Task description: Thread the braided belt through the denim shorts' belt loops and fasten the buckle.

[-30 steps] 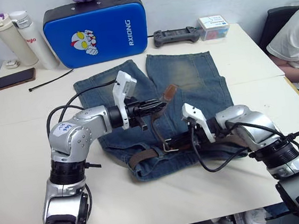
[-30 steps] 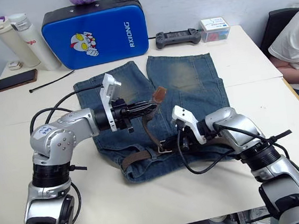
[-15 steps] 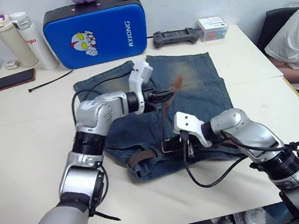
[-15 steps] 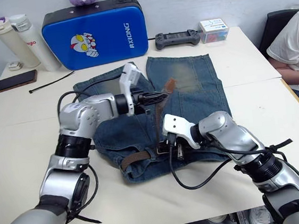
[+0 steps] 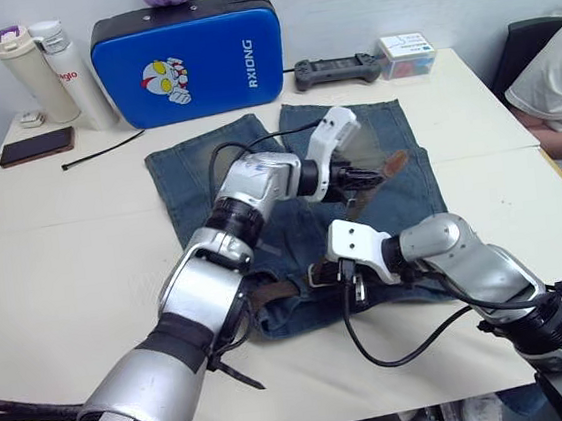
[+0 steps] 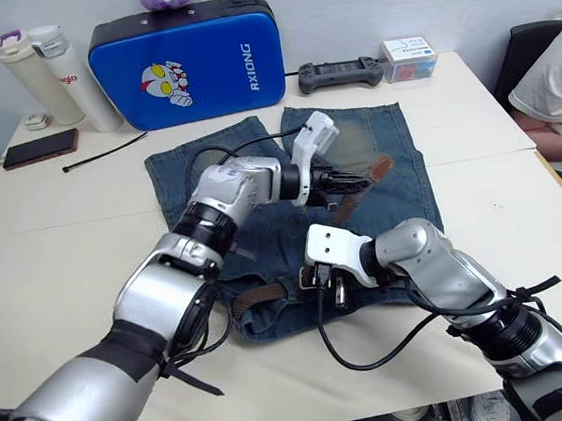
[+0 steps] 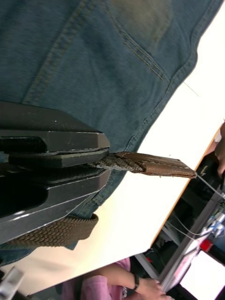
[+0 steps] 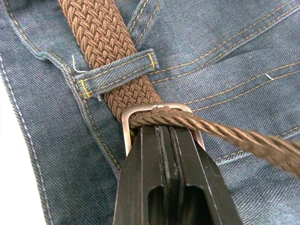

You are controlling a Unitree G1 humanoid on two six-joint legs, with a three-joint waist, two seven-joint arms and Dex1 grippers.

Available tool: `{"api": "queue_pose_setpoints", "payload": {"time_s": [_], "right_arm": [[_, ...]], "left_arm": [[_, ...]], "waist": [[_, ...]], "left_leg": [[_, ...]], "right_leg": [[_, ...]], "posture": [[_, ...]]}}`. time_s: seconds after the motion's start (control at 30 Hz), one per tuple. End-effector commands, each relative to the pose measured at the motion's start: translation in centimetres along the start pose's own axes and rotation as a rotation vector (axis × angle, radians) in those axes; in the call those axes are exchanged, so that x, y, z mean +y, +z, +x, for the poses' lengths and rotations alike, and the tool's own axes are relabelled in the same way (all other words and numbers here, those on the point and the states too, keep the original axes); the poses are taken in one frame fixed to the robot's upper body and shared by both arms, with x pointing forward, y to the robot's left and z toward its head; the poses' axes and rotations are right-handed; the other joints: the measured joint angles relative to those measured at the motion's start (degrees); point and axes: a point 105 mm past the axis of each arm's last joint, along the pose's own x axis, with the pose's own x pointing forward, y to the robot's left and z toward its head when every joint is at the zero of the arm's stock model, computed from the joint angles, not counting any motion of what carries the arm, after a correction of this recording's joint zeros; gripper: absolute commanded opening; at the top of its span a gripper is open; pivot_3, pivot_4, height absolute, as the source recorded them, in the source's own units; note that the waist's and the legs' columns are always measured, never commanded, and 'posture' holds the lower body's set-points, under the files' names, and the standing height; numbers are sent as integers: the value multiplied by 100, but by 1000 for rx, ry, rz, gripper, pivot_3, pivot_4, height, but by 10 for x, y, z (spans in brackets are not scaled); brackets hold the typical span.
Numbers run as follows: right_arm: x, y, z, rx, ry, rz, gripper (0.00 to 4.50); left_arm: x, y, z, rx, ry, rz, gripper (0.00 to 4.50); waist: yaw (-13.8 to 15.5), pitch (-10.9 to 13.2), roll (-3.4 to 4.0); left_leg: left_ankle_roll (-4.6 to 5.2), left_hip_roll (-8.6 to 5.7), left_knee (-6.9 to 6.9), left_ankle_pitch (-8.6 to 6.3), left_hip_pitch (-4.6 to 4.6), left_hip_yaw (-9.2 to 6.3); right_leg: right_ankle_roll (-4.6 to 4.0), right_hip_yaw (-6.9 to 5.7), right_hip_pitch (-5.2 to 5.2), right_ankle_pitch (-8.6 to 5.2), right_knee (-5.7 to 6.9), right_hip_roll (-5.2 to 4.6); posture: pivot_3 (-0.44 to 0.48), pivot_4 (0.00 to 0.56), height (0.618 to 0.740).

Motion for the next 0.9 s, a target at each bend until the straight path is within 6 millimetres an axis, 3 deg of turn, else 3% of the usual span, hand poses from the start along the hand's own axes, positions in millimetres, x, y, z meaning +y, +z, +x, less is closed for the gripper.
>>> {"api": "queue_pose_setpoints", "payload": {"time_s": [0.03, 0.17, 0.33, 0.5, 0.63, 0.9], "right_arm": [[41, -35, 25, 115, 180, 115, 36], [33, -34, 21, 107, 119, 143, 36], [19, -21, -2, 31, 28, 231, 36], [4, -8, -27, -13, -49, 245, 36], [-10, -6, -55, -6, -149, 302, 36], [-30, -3, -88, -28, -328, 398, 36]], "left_arm": [[-18, 45, 7, -113, -40, 158, 0], [-20, 36, 17, -77, -47, 182, 0], [-12, 16, 11, -26, -46, 178, 0], [-2, 2, -5, 10, -42, 153, 0], [12, -10, -30, 41, 10, 127, 0], [0, -20, -28, 55, 2, 140, 0]], "waist": [[22, 0, 0], [46, 0, 0], [69, 0, 1], [76, 2, 2], [72, 4, 6], [95, 5, 8]], "left_leg": [[0, 0, 0, 0, 0, 0], [0, 0, 0, 0, 0, 0], [0, 0, 0, 0, -3, -2], [2, -7, 0, 0, -24, -5], [3, -6, 1, 0, -50, -6], [5, -6, 4, 1, -62, -13]], "right_leg": [[0, 0, 0, 0, 0, 0], [0, 1, 0, 0, 1, -1], [0, 1, -1, 0, 2, -2], [0, 0, -22, 0, 4, -8], [0, -1, -47, 0, 5, -7], [0, -6, -50, 0, 1, -10]], "posture": [[0, 150, 740], [0, 150, 740], [0, 150, 740], [0, 150, 740], [0, 150, 740], [0, 150, 740]]}}
